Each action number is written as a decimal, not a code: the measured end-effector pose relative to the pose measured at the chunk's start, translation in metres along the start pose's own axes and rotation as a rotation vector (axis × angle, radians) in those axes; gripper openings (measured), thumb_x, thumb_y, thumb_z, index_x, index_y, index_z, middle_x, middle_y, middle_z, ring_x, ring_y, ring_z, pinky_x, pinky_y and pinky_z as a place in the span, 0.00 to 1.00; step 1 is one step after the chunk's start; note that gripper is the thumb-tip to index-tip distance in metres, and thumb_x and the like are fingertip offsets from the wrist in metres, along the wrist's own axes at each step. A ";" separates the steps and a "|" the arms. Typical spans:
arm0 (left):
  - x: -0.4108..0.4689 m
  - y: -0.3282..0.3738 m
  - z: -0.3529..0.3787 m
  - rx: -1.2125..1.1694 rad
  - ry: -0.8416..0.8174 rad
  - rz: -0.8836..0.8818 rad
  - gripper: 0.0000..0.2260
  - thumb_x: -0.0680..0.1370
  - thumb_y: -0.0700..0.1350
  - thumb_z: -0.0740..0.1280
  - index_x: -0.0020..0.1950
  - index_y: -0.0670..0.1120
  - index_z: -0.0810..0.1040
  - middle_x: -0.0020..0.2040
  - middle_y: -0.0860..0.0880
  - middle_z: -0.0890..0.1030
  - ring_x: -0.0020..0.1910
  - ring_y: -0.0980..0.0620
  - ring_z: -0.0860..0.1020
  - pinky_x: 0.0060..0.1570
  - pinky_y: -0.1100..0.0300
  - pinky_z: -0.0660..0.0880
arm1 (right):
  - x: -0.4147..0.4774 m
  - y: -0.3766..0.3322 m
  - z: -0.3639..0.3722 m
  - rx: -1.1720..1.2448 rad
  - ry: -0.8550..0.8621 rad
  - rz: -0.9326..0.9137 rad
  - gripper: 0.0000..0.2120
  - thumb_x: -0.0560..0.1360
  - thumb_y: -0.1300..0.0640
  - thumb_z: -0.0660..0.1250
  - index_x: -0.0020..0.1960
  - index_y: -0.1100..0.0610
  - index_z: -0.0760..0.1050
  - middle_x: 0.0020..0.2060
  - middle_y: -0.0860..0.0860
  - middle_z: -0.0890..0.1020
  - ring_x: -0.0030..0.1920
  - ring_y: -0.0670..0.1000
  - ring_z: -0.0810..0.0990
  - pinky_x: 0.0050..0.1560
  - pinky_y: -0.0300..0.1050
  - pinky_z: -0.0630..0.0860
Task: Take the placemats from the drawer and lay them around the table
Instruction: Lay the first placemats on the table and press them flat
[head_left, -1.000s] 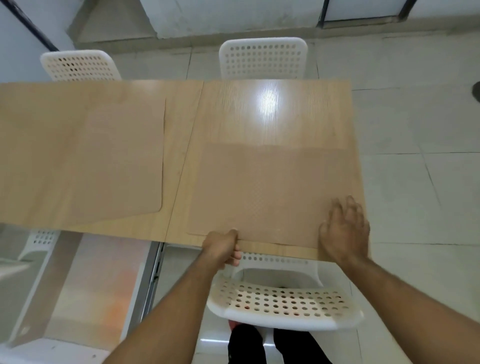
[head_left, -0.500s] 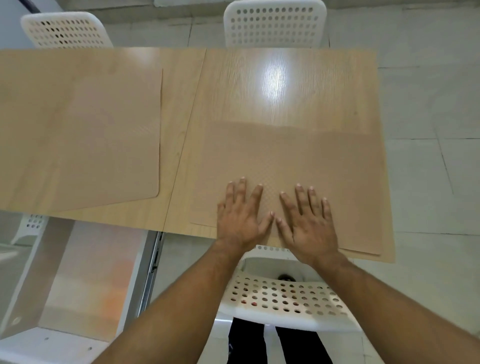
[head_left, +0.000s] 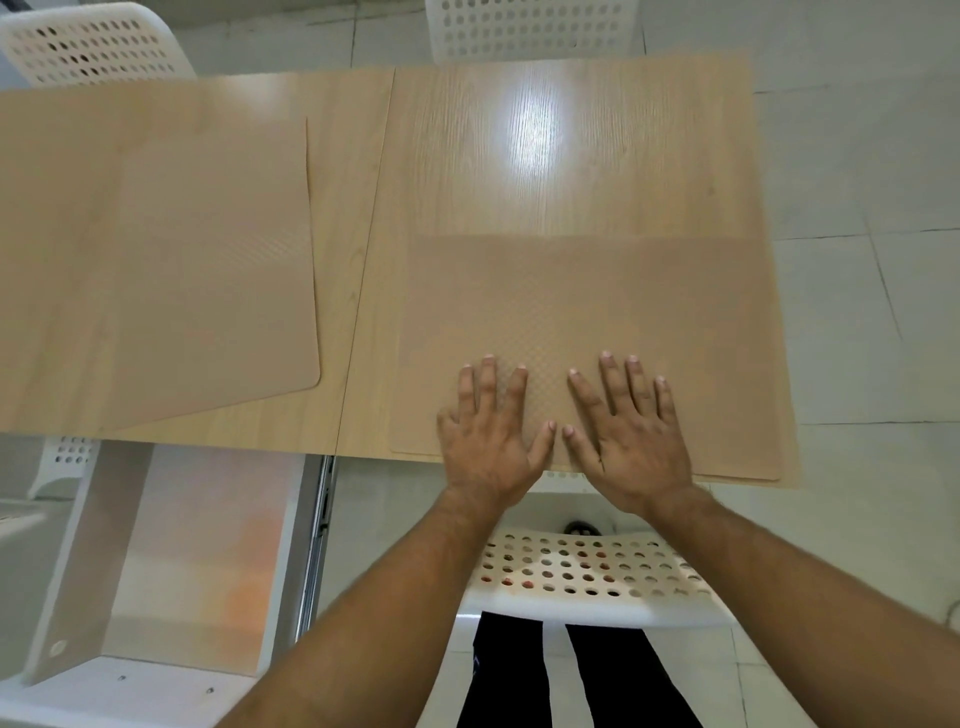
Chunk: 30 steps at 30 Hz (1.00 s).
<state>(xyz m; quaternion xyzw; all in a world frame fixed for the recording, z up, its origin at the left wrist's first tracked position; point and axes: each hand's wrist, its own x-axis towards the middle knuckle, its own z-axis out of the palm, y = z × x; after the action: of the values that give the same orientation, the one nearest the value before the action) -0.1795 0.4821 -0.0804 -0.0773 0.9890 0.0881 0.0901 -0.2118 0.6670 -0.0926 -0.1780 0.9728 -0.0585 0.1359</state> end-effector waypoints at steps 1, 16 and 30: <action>0.000 0.000 0.000 0.002 -0.003 0.006 0.34 0.78 0.67 0.53 0.81 0.54 0.52 0.82 0.45 0.52 0.79 0.41 0.54 0.61 0.39 0.67 | 0.000 -0.001 0.000 -0.002 0.003 0.001 0.32 0.80 0.34 0.41 0.81 0.42 0.41 0.81 0.51 0.40 0.80 0.55 0.38 0.78 0.61 0.41; 0.004 -0.003 -0.007 -0.018 -0.007 0.023 0.32 0.77 0.66 0.56 0.77 0.53 0.62 0.78 0.44 0.62 0.75 0.41 0.62 0.61 0.40 0.69 | -0.005 -0.004 -0.006 0.031 0.016 0.017 0.33 0.80 0.35 0.45 0.82 0.44 0.46 0.81 0.53 0.45 0.81 0.56 0.42 0.78 0.61 0.44; 0.157 -0.051 -0.049 -0.210 -0.032 0.008 0.27 0.84 0.53 0.48 0.83 0.51 0.45 0.83 0.50 0.43 0.81 0.50 0.40 0.78 0.42 0.46 | 0.180 -0.068 -0.054 0.069 0.037 -0.145 0.31 0.80 0.41 0.39 0.82 0.47 0.41 0.81 0.51 0.43 0.80 0.54 0.41 0.78 0.53 0.38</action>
<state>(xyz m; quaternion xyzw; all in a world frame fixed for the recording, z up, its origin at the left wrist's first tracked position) -0.3319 0.4022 -0.0711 -0.0811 0.9730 0.1928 0.0972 -0.3670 0.5421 -0.0744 -0.2423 0.9571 -0.1051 0.1191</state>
